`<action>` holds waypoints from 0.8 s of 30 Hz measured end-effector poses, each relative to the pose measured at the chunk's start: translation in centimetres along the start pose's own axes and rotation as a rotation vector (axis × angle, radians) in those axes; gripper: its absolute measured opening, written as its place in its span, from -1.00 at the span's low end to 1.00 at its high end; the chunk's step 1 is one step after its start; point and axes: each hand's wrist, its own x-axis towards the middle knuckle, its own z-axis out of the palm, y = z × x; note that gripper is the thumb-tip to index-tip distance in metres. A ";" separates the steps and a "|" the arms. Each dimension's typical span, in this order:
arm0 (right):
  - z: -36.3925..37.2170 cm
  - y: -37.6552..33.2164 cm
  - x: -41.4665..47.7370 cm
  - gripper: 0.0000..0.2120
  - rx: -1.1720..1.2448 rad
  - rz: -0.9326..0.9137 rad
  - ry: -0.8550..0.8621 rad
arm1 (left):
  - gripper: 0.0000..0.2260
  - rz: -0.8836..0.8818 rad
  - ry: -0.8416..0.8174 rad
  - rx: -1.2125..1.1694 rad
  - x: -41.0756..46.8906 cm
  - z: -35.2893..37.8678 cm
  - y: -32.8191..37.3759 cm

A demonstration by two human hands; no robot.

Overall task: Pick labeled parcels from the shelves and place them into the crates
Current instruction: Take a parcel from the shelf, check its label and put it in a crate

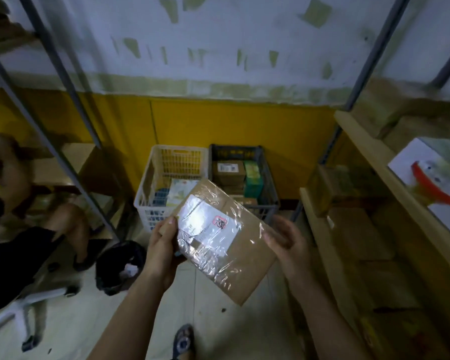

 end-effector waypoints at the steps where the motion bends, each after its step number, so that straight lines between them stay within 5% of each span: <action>1: 0.8 -0.7 1.9 -0.47 0.037 0.003 0.057 | -0.61 -0.009 0.005 -0.037 2.0 0.6 0.9; 7: 5.7 -2.3 11.4 -0.05 0.240 0.136 0.030 | -0.65 -0.008 0.020 -0.133 12.7 4.4 6.3; 11: 7.9 -2.3 16.3 0.05 0.180 0.144 0.065 | -0.64 -0.014 0.040 -0.146 17.6 6.5 7.6; 20: 10.0 -2.0 30.3 -0.41 0.200 0.180 0.098 | -0.62 -0.053 0.049 -0.105 30.6 10.8 7.9; 24: 9.2 -2.1 38.7 -0.40 0.094 0.193 -0.033 | -0.57 -0.129 -0.013 -0.046 37.1 14.2 7.7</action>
